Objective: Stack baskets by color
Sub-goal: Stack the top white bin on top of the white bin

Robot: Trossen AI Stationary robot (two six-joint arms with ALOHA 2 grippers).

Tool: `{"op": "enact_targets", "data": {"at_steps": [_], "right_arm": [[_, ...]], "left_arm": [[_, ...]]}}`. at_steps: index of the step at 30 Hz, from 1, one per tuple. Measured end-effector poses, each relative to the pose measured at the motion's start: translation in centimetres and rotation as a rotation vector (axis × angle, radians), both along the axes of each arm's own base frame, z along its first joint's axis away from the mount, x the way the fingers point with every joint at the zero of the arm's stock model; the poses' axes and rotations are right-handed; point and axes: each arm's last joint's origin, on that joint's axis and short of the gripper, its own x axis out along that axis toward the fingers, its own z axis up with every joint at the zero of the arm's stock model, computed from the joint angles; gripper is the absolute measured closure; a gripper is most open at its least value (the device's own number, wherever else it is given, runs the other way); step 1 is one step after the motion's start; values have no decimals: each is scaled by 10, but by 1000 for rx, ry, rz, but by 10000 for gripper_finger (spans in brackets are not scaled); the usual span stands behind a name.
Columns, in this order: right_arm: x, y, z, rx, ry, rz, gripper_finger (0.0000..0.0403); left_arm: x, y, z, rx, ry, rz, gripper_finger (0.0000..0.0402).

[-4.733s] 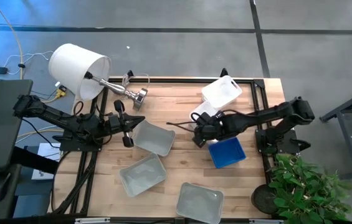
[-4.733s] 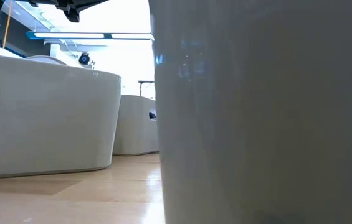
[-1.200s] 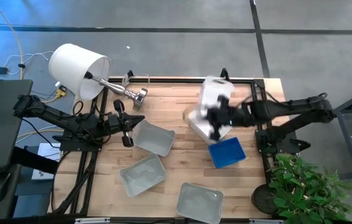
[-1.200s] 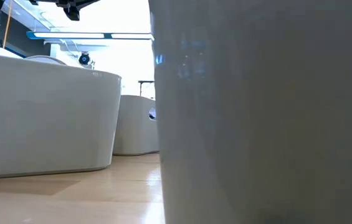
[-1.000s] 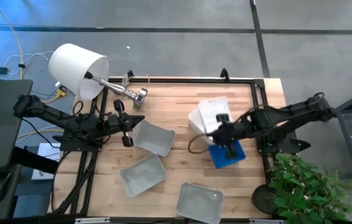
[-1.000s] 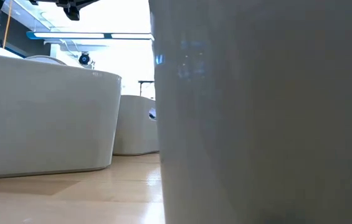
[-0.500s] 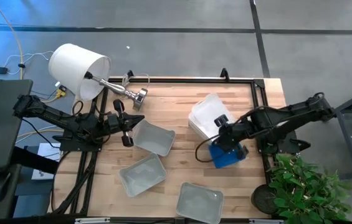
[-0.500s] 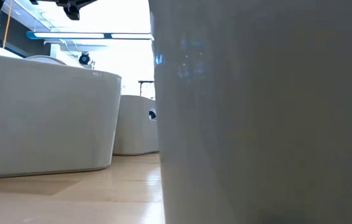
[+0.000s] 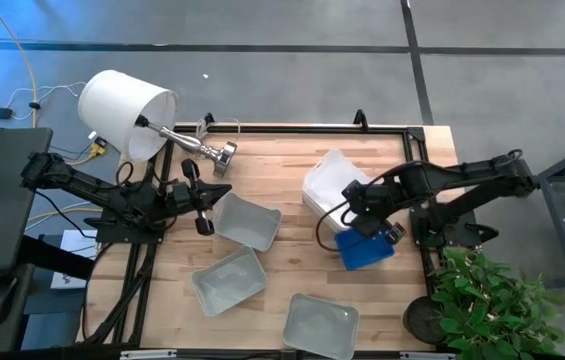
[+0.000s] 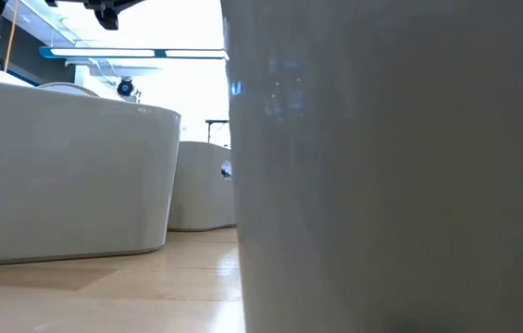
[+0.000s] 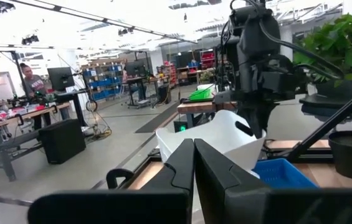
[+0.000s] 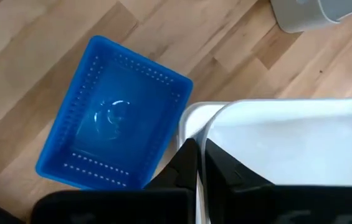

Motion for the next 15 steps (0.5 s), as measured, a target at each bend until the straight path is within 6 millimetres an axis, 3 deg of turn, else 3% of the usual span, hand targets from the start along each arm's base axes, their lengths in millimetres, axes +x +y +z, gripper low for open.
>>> {"op": "enact_targets", "data": {"at_steps": [15], "right_arm": [[6,-17,-11,58,-21,-39,403]], "left_arm": [[0,0,-2,10,25,4,401]]}}
